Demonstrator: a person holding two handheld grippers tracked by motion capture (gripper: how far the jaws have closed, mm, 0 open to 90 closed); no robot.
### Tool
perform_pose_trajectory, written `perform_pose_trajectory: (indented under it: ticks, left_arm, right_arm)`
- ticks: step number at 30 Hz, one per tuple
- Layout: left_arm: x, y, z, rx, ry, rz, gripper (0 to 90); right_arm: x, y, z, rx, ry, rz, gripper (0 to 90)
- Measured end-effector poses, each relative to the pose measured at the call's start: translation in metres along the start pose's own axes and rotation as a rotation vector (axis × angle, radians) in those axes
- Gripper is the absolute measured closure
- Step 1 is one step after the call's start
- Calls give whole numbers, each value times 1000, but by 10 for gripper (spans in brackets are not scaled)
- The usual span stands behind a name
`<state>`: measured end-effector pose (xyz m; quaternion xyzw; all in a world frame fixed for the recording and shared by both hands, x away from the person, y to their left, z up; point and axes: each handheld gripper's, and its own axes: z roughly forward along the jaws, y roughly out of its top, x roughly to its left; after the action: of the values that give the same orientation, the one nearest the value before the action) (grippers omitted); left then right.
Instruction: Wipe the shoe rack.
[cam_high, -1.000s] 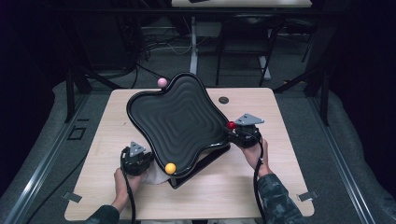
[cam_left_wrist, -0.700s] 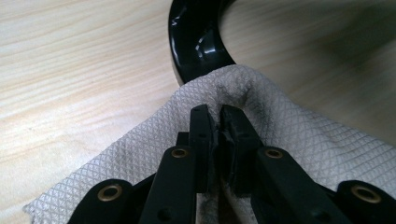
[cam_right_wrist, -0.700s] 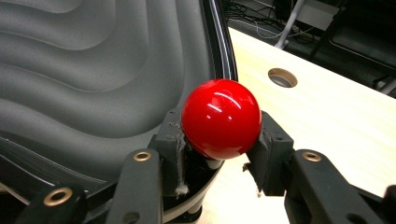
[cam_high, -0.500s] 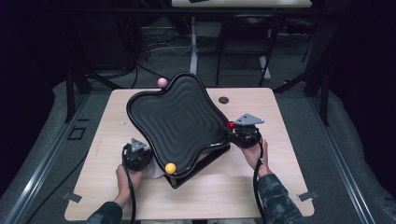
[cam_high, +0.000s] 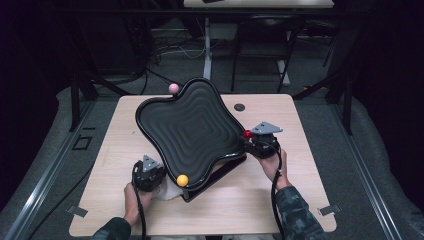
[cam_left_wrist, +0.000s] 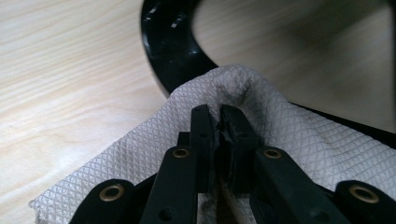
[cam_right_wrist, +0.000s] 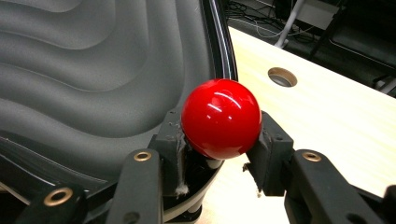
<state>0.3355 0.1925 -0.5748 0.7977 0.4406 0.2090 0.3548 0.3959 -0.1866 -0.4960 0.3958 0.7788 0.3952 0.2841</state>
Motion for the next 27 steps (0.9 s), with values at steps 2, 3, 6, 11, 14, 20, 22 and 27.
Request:
perform_pose_trajectory:
  ticks: [2,3,6,11,14,20,22,27]
  left_arm:
    - [-3,-1,-2,-8,-13,-3,834]
    - [-3,-1,-2,-8,-13,-3,835]
    - [-13,-3,-6,-19,-47,4,834]
    - [-29,-6,-10,-26,-74,33,834]
    - [-38,-11,-14,-36,-100,6,835]
    - [-50,-16,-19,-43,-129,3,835]
    - [-57,-18,-21,-40,-148,18,835]
    - [-62,-20,-23,-50,-160,21,836]
  right_arm:
    - [0,0,0,0,-1,0,601]
    - [0,0,0,0,0,0,601]
    - [0,0,0,0,0,0,601]
    - [0,0,0,0,1,1,601]
    - [0,0,0,0,1,2,601]
    - [0,0,0,0,2,1,601]
    - [0,0,0,0,2,2,601]
    - [0,0,0,0,2,1,601]
